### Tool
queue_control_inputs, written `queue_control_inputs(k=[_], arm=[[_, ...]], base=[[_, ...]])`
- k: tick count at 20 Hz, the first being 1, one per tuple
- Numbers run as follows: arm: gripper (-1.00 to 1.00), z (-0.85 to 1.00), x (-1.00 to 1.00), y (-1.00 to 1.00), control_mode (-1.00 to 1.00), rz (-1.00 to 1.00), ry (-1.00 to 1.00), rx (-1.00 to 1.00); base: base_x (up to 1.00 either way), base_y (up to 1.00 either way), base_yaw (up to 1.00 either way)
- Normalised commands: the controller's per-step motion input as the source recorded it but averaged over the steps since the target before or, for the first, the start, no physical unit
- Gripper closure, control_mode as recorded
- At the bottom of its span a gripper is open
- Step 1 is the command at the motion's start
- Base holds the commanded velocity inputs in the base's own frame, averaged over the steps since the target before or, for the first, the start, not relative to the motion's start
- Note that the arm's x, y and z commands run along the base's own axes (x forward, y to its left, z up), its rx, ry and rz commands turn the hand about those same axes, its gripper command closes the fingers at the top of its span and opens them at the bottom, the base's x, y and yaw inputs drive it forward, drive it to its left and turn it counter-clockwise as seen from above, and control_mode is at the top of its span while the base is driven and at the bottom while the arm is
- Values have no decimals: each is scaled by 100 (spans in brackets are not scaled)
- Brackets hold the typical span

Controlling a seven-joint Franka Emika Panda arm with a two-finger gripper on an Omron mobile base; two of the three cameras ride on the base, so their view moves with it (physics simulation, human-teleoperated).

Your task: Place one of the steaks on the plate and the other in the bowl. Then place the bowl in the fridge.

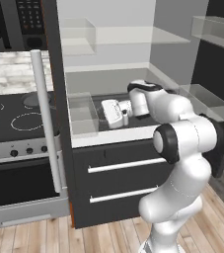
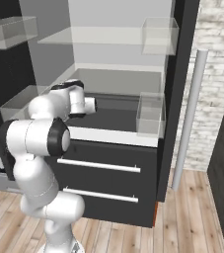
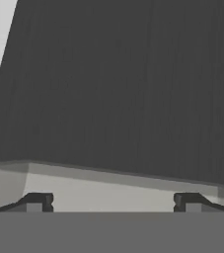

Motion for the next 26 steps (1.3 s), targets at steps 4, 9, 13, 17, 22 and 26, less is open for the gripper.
queue_control_inputs(k=[4,9,13,17,22,26], arm=[[-100,0,0,-100,-100,2,-4,-30],[-100,-12,-72,-85,-100,10,-11,-39],[-100,-24,-99,-30,-100,29,-11,-47],[-100,-27,-100,-42,-100,50,-30,-36],[-100,0,-91,-54,-100,58,-24,-31],[-100,0,-63,-50,-100,62,-22,-21]], base=[[0,0,0],[0,0,0],[0,0,0],[0,0,0],[0,0,0],[0,0,0]])
